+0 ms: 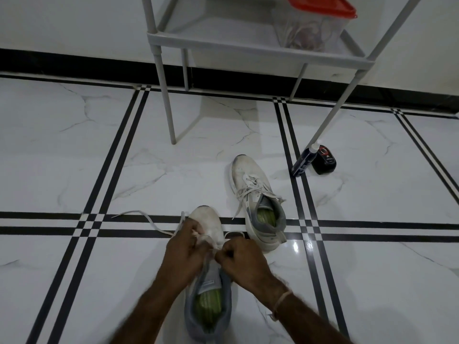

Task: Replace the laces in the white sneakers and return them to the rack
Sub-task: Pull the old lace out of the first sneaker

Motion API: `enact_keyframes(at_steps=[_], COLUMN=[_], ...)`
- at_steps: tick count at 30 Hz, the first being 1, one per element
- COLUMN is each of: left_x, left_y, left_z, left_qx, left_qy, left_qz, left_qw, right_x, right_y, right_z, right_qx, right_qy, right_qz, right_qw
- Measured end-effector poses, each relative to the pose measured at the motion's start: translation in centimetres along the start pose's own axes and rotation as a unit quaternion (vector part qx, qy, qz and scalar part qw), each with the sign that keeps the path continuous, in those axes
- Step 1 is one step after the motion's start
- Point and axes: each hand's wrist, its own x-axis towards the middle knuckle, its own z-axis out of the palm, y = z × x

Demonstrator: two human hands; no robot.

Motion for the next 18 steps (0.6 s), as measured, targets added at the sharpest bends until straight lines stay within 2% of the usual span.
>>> enact_keyframes(at_steps=[1,2,4,7,10,15,17,18], left_x=[0.3,0.8,1.4,1.8,1.3,0.1,-0.6,-0.8], left_y=[0.0,0.1,0.4,0.5,1.1,-0.4,-0.3,-0.3], left_z=[0.2,0.1,0.2,0.5,0.6,0.6,1.0,1.0], left_qx=[0.095,0.16,0.239,0.227,0.292,0.243,0.141,0.049], left_qy=[-0.032,-0.063,-0.088,-0.084,-0.058,-0.007,0.026,0.04], left_qz=[0.068,0.099,0.088,0.055,0.064,0.052,0.041,0.011], left_qw=[0.993,0.98,0.963,0.969,0.952,0.969,0.989,0.998], right_x=[0.0,0.1,0.0,-0.1,-0.3,-0.7,-0.9,-0.9], right_y=[0.0,-0.1,-0.3,-0.6,-0.7,-0.5,-0.3,-0.2], right_z=[0.0,0.0,0.0,0.0,0.2,0.5,0.5,0.5], right_qx=[-0.006,-0.008,-0.011,-0.034,-0.04,-0.03,-0.026,-0.019], right_qy=[-0.004,-0.007,-0.012,-0.011,0.013,0.047,0.058,0.064], right_qz=[0.005,0.01,0.017,0.009,0.004,0.002,-0.009,-0.009], right_qw=[1.0,1.0,1.0,0.999,0.999,0.998,0.998,0.998])
